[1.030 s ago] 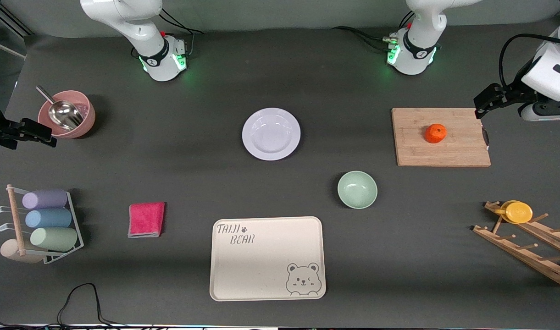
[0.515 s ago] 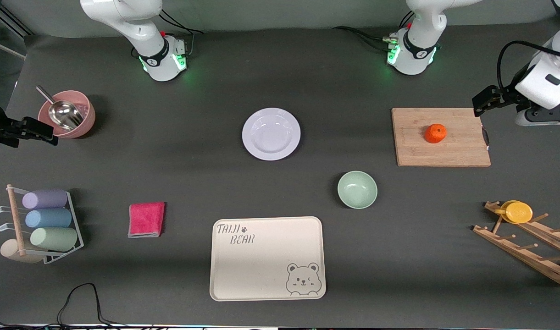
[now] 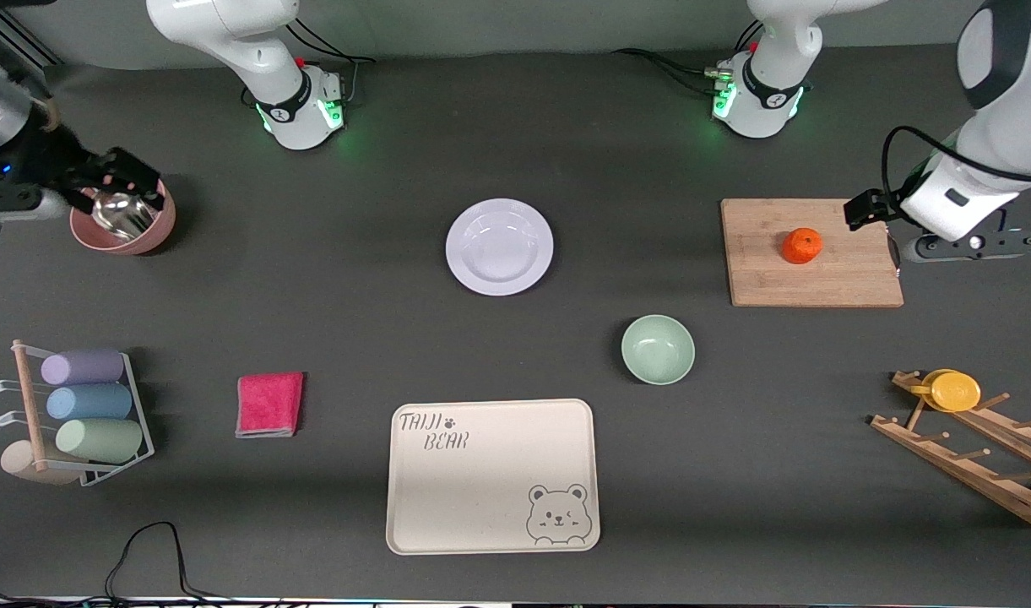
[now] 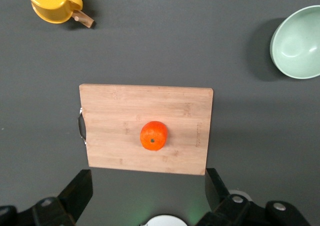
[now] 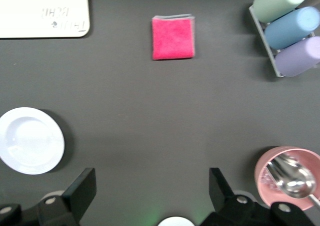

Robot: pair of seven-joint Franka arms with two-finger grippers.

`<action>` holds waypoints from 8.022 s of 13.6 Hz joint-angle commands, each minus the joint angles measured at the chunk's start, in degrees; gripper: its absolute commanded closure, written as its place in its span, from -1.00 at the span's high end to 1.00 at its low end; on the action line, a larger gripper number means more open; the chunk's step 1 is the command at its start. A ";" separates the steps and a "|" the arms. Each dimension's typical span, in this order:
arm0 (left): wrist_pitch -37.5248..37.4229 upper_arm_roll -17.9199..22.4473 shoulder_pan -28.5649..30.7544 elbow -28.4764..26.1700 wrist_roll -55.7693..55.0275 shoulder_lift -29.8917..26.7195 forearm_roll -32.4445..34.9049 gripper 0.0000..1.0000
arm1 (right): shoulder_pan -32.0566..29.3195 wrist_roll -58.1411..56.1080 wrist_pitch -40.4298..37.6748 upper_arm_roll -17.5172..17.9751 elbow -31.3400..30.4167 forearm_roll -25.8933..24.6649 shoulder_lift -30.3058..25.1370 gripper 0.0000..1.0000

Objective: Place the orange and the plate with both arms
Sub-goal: 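Lower the left gripper onto the orange while the right gripper reaches the plate, then close the left gripper on the orange while the right gripper grips the plate rim, then carry the orange with the left gripper over the white plate, then release the orange onto the plate and withdraw the left gripper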

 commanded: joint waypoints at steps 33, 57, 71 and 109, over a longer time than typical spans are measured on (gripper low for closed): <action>67.03 2.51 4.88 -51.51 -0.13 1.74 0.45 1.00 | 8.51 -74.71 24.88 -4.02 -48.82 92.45 22.93 1.00; 62.92 2.34 5.49 -50.72 1.53 -0.79 0.53 -1.00 | 5.69 -87.32 20.04 -3.93 -46.27 96.42 34.29 -0.13; 19.99 -13.27 -23.24 -7.68 -42.34 1.89 -15.20 -1.00 | 5.78 -89.94 19.78 -3.85 -44.69 96.42 37.54 -0.19; 10.82 -15.95 -26.70 17.75 -71.56 25.85 9.97 1.00 | 15.70 -91.18 18.11 -2.70 -42.93 114.43 40.53 -0.19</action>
